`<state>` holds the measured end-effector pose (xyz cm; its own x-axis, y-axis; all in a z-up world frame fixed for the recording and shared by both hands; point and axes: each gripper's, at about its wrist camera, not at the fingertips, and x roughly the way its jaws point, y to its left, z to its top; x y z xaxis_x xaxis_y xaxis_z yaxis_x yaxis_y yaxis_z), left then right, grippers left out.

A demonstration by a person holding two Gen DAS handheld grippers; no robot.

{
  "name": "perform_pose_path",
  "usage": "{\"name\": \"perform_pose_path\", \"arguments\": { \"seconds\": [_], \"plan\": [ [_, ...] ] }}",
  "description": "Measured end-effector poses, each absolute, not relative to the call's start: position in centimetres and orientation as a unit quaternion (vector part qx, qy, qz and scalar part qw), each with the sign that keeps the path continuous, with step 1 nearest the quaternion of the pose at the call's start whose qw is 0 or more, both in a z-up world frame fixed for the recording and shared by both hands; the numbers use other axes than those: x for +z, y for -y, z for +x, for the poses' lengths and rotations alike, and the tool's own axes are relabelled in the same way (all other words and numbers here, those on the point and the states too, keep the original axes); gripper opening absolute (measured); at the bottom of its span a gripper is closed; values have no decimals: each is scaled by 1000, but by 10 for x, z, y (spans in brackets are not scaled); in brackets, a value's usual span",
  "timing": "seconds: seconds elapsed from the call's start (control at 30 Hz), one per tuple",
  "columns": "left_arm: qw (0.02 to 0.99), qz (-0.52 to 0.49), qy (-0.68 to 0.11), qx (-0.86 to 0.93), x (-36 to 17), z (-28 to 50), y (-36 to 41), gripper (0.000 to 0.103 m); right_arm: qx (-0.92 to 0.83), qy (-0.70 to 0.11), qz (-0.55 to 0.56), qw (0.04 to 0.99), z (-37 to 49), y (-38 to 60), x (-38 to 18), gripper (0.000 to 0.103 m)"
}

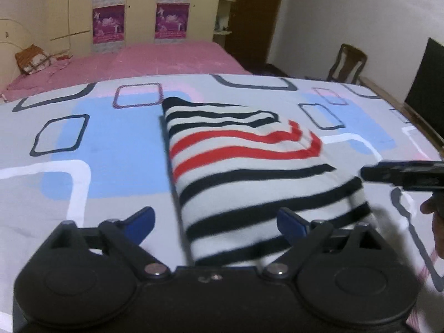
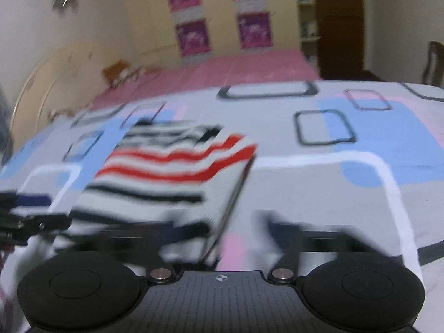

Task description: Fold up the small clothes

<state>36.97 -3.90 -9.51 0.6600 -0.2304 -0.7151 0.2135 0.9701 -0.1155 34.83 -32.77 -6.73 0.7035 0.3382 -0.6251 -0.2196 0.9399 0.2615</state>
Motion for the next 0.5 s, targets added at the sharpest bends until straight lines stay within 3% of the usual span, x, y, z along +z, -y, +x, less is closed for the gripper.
{"name": "perform_pose_path", "arguments": {
  "seconds": [0.2, 0.27, 0.33, 0.5],
  "plan": [
    [907, -14, -404, -114, -98, 389, 44, 94, 191, -394, 148, 887, 377, 344, -80, 79],
    [906, -19, -404, -122, -98, 394, 46, 94, 199, -411, 200, 866, 387, 352, -89, 67],
    [906, -21, -404, -127, -97, 399, 47, 94, 207, -423, 253, 845, 400, 362, -99, 62],
    [900, -44, -417, -121, -103, 418, 39, 94, 198, -436, 310, 822, 423, 377, -114, 62]
  ]
}}
